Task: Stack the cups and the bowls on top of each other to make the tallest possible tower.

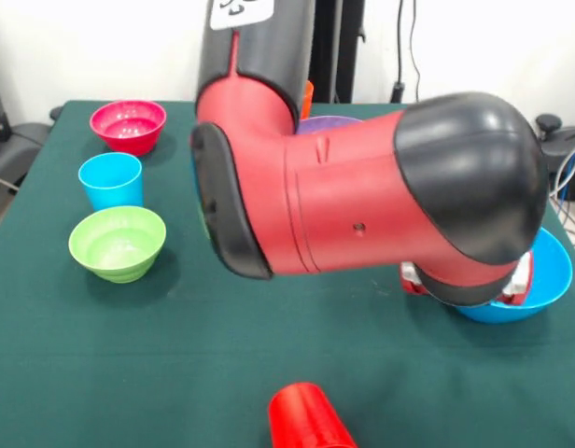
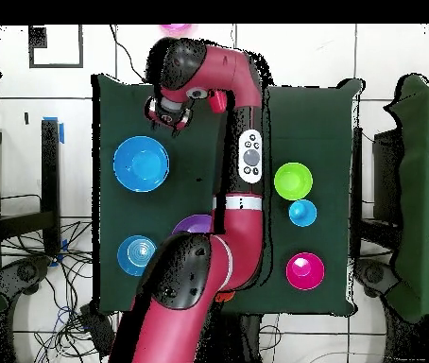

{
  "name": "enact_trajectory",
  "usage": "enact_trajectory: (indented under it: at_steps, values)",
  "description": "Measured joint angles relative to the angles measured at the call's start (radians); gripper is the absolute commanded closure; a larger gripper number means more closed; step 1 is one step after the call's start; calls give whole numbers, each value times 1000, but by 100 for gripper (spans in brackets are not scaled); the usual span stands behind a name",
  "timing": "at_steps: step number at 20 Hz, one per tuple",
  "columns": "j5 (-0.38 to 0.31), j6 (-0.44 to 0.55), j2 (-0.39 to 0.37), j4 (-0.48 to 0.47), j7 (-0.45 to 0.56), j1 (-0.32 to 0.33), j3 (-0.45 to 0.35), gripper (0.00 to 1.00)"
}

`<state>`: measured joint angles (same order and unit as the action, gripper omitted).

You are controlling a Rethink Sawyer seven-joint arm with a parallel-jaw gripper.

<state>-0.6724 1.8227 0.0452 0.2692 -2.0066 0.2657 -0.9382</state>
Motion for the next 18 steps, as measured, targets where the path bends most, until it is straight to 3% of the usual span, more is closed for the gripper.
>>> enact_trajectory:
  at_steps: [16,17,18]
  values:
    - [23,-8,46,7,-32,-41,-1,0]
    - [25,-8,46,8,-32,-41,2,100]
    - [25,-10,46,8,-32,-41,4,100]
